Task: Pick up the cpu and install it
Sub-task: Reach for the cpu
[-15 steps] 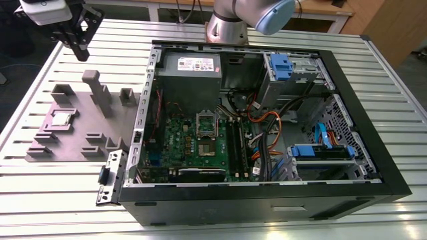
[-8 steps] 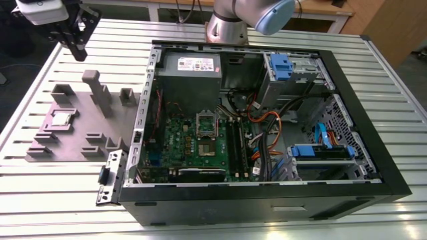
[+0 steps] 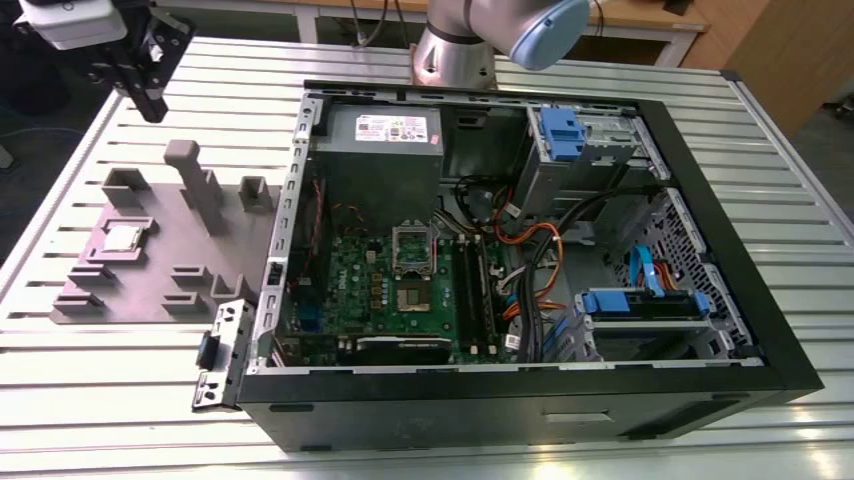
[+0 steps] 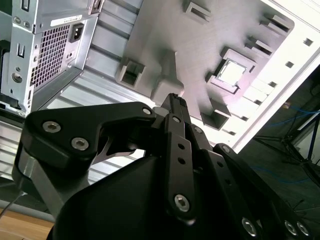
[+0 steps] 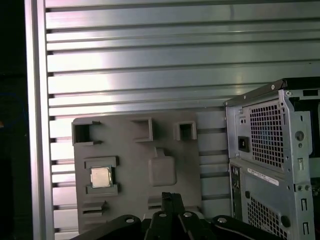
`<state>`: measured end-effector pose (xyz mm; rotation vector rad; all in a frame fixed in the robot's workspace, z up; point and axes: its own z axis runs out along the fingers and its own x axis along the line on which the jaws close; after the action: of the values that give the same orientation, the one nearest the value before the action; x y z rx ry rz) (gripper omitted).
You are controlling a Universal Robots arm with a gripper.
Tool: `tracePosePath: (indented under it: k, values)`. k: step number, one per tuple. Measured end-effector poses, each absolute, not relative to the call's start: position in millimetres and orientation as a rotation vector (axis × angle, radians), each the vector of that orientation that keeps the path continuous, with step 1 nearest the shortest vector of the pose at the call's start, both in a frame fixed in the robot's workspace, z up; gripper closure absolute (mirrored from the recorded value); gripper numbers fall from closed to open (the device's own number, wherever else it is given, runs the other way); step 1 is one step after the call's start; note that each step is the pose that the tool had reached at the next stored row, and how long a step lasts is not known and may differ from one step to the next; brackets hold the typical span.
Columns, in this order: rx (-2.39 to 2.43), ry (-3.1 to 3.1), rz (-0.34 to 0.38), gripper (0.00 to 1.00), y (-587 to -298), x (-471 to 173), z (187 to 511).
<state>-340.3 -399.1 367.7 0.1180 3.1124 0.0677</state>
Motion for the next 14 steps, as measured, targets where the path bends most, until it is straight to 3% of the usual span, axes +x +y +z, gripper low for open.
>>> tracePosePath:
  k: [14]
  values:
    - [0.118,3.113,0.068,0.89,-399.1,-380.5,366.2]
